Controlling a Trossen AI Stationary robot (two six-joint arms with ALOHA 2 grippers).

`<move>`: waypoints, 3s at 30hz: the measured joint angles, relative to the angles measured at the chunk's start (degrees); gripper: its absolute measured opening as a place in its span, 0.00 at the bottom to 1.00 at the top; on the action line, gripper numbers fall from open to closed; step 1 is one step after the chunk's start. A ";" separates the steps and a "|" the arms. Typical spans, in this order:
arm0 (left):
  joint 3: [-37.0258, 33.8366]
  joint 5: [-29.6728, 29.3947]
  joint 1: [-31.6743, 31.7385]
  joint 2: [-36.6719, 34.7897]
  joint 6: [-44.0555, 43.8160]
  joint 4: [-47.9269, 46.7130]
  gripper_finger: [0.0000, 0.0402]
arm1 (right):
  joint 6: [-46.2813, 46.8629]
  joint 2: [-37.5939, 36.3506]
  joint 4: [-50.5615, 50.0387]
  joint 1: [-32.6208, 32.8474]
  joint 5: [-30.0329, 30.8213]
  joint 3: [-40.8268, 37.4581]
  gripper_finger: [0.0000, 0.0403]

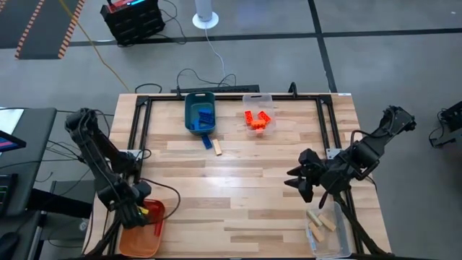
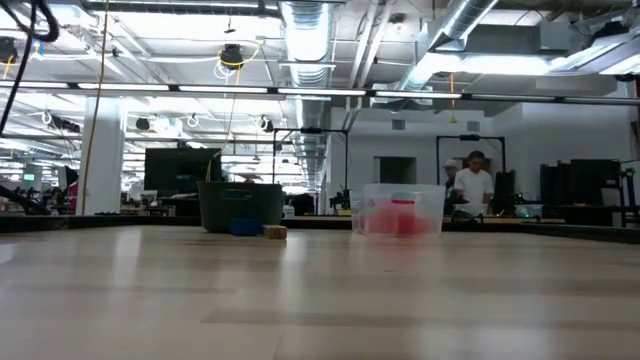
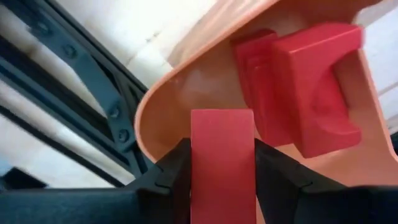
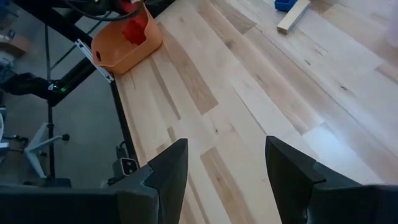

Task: Sort blocks
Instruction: Put the red block into the orange bin, then put the blue game piece into the dark blue bin

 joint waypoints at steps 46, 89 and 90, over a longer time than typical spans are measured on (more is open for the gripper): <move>9.88 -11.91 62.73 19.97 123.88 17.57 0.55 | 0.44 0.32 0.61 -7.48 0.63 0.00 0.51; 19.46 -26.23 71.35 40.02 169.95 17.37 0.51 | 2.37 9.07 10.64 -8.12 1.32 -0.04 0.51; 19.46 -26.00 71.32 40.02 169.95 17.37 0.49 | 2.37 9.06 10.61 -8.12 1.34 -0.04 0.51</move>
